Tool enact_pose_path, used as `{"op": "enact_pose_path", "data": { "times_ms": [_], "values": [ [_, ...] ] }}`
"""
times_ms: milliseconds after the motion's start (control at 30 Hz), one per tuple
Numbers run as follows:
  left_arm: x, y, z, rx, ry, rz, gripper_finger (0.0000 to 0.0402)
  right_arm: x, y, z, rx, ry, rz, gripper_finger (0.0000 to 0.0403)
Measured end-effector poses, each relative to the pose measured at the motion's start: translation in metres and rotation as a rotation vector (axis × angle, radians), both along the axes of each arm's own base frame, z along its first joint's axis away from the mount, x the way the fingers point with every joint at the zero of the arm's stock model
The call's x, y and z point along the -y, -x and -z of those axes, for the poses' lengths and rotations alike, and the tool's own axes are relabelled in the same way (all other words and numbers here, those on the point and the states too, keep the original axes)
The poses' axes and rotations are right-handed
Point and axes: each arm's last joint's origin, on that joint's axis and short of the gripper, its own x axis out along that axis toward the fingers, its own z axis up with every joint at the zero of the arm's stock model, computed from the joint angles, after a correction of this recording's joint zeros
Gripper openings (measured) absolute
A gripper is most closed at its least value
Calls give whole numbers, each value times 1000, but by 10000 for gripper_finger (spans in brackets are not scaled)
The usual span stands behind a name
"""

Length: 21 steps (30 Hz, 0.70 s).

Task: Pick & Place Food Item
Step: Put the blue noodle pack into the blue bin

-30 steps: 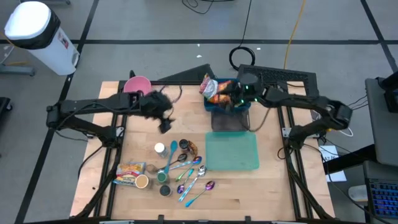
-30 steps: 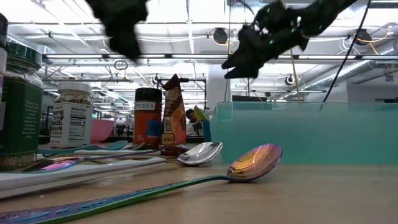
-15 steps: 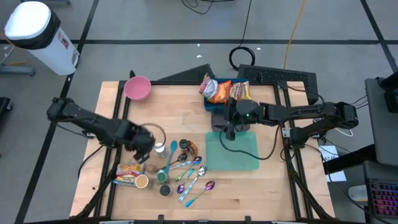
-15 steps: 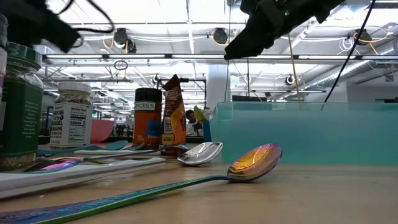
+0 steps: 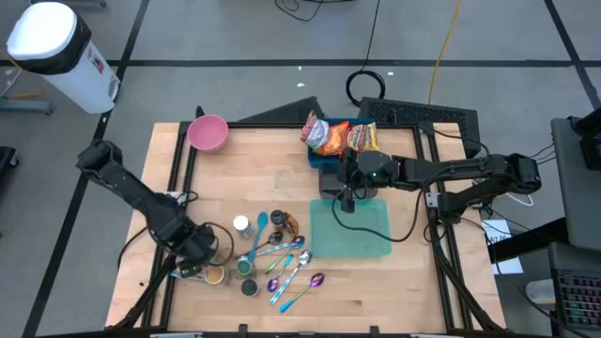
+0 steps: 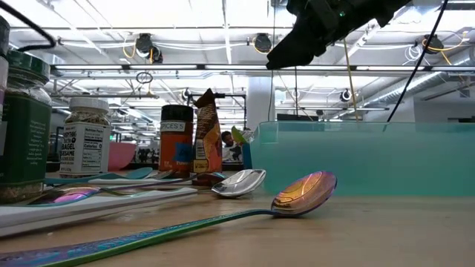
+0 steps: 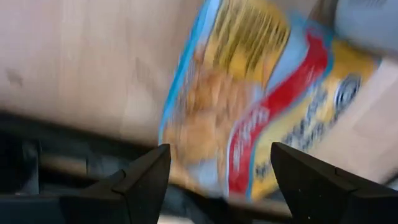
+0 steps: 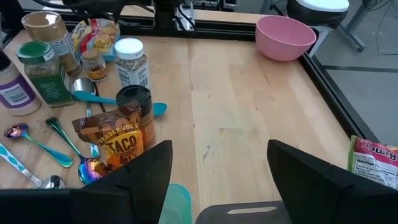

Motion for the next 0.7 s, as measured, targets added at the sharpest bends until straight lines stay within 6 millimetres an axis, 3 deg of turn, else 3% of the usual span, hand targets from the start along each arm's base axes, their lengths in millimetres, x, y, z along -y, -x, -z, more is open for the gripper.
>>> {"op": "enact_pose_path", "data": {
  "times_ms": [367, 500, 700],
  "values": [
    [20, -3, 1, 232, -6, 28, 285, 0, 0, 0, 0, -1, 0, 253],
    [22, -2, 1, 244, -18, -22, 284, 0, 0, 0, 0, -1, -1, 253],
    [24, 0, 1, 247, -27, -40, 235, 0, 0, 0, 0, -1, 0, 253]
  ]
}}
